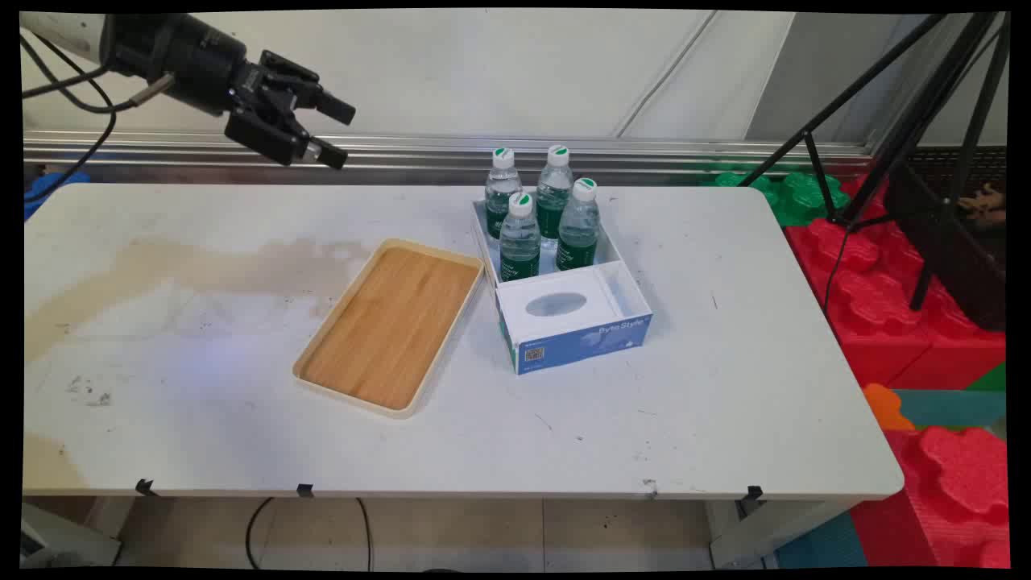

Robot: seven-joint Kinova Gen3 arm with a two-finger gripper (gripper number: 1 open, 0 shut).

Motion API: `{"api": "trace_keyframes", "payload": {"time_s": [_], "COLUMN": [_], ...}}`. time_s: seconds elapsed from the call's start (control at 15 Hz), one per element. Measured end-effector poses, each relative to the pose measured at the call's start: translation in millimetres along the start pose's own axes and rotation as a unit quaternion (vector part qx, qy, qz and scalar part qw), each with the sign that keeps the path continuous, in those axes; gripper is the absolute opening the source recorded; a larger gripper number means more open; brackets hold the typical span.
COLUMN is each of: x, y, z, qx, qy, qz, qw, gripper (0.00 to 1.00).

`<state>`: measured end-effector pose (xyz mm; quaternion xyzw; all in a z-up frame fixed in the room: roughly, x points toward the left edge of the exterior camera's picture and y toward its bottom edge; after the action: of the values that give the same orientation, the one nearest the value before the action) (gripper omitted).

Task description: Pick up the green bottle from the white box

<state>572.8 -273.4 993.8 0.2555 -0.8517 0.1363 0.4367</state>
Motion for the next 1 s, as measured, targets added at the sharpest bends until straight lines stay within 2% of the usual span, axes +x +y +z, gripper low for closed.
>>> {"api": "trace_keyframes", "payload": {"time_s": [0.27, 0.53, 1.0], "x": [3.8, 8.6, 11.3], "y": [-13.4, -34.0, -71.3], "z": [5.4, 25.4, 88.0], "qx": [0.015, 0.031, 0.054], "qy": [-0.001, -0.007, -0.024], "qz": [0.0, 0.006, 0.002], "qw": [0.9999, 0.9995, 0.9983], "gripper": [1.0, 1.0, 1.0]}}
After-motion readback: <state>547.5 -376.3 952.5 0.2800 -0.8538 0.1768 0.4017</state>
